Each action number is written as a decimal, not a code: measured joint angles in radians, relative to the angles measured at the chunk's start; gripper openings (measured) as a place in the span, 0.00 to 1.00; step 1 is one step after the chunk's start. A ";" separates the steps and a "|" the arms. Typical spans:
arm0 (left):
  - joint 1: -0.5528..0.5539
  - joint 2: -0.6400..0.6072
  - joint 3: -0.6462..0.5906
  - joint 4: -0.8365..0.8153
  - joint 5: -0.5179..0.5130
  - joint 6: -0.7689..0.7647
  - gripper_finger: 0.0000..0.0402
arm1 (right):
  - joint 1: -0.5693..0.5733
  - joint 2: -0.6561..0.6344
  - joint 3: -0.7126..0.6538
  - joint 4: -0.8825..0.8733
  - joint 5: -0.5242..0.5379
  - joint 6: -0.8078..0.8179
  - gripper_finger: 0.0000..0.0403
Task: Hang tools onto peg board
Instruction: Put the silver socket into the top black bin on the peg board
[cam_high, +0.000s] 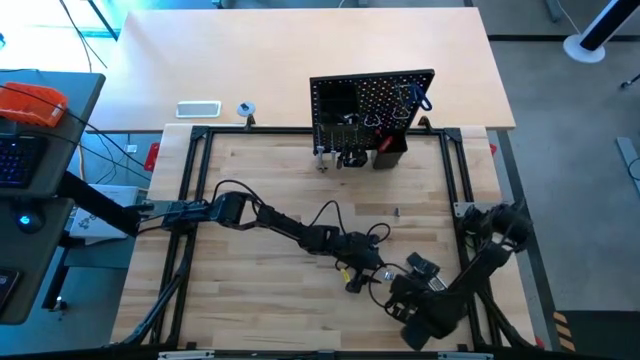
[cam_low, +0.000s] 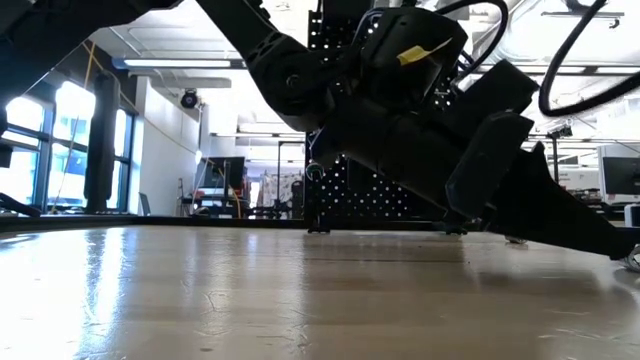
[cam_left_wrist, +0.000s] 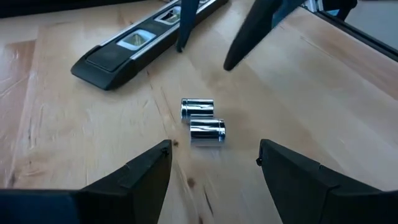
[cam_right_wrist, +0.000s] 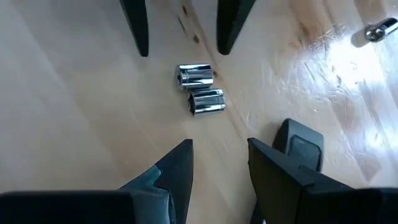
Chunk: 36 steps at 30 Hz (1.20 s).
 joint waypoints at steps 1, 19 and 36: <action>0.000 0.000 0.000 0.000 -0.001 0.000 0.59 | -0.004 0.007 0.000 0.006 0.001 -0.006 0.36; -0.001 0.000 0.000 -0.026 0.005 0.005 0.59 | -0.062 0.077 0.000 0.059 0.063 -0.071 0.36; -0.003 0.000 0.000 -0.026 -0.042 0.028 0.59 | -0.063 0.076 0.000 0.084 0.128 -0.068 0.36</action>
